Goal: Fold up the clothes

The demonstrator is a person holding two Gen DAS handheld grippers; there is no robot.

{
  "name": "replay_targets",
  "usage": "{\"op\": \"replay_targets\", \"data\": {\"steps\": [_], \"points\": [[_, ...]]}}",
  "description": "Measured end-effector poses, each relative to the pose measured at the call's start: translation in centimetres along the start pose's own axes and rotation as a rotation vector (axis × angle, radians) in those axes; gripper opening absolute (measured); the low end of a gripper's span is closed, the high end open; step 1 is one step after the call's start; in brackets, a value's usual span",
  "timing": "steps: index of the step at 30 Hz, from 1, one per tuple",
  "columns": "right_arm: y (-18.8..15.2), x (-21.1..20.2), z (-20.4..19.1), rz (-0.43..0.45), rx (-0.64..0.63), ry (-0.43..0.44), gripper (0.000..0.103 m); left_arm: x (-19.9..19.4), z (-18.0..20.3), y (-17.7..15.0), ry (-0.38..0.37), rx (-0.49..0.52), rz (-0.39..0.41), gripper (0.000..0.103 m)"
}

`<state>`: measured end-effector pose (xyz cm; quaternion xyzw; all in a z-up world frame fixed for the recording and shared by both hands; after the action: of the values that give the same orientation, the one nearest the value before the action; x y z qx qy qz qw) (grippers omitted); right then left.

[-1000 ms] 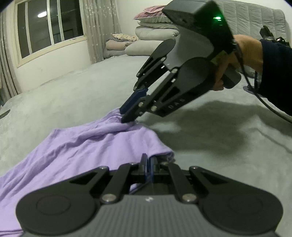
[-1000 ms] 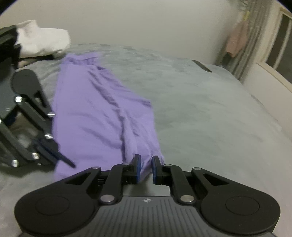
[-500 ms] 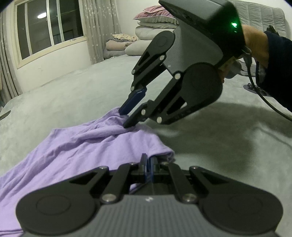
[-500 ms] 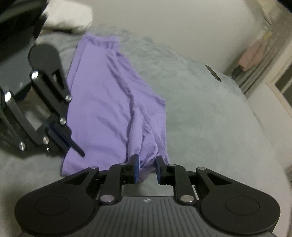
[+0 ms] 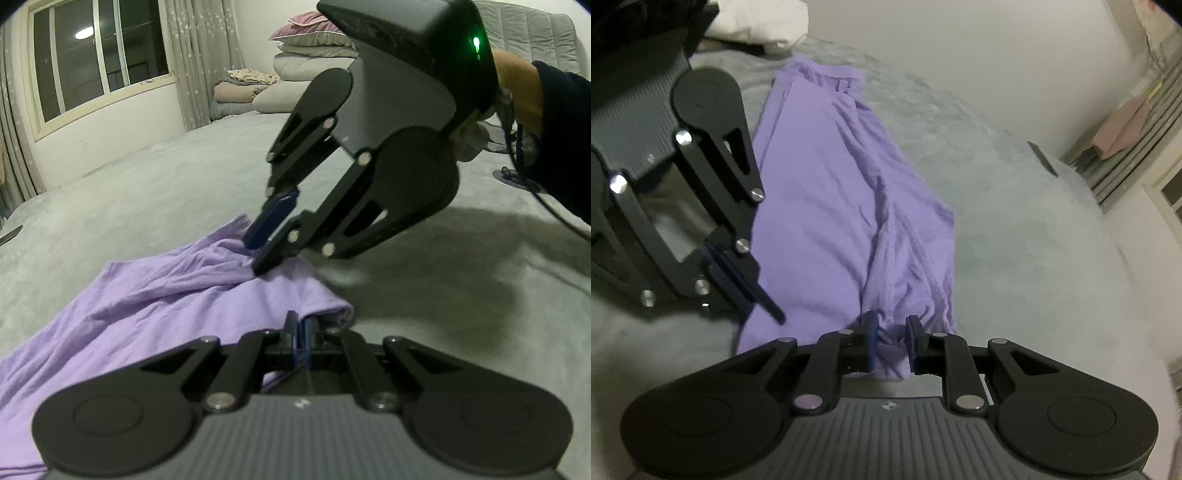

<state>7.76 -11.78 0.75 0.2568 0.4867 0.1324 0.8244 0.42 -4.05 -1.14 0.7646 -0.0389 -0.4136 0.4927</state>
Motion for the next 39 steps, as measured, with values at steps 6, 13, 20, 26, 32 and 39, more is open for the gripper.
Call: {"op": "replay_targets", "data": {"steps": [6, 13, 20, 26, 32, 39], "points": [[-0.2, 0.3, 0.2, -0.023, 0.029, 0.031, 0.018, 0.1, 0.1, 0.0, 0.003, 0.003, -0.001, 0.002], [-1.3, -1.3, 1.2, -0.012, 0.122, 0.15, 0.018, 0.2, 0.4, -0.1, 0.007, 0.009, 0.0, 0.002], [-0.3, -1.9, 1.5, 0.065, 0.133, 0.116, 0.017, 0.3, 0.6, -0.1, 0.007, 0.006, 0.0, 0.002], [-0.1, -0.8, 2.5, 0.087, 0.189, 0.002, 0.016, 0.3, 0.8, -0.1, 0.01, 0.008, 0.001, 0.002], [-0.5, -0.6, 2.4, 0.077, 0.187, 0.074, 0.016, 0.2, 0.6, -0.2, 0.01, 0.007, 0.001, 0.002], [-0.2, 0.5, 1.8, 0.042, 0.142, 0.055, 0.015, 0.1, 0.7, -0.2, 0.012, 0.011, 0.001, 0.002]]}}
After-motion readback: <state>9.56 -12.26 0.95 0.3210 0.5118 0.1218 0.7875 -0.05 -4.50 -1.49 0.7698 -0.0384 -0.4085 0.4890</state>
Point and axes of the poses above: each gripper's, at about its wrist camera, not at the fingertips, and x roughly the way its jaws point, z to its right, y to its top, the point moved 1 cm from there along x, roughly the way its jaws point, and after that the axes turned 3 degrees about y, right-handed, at the moved point
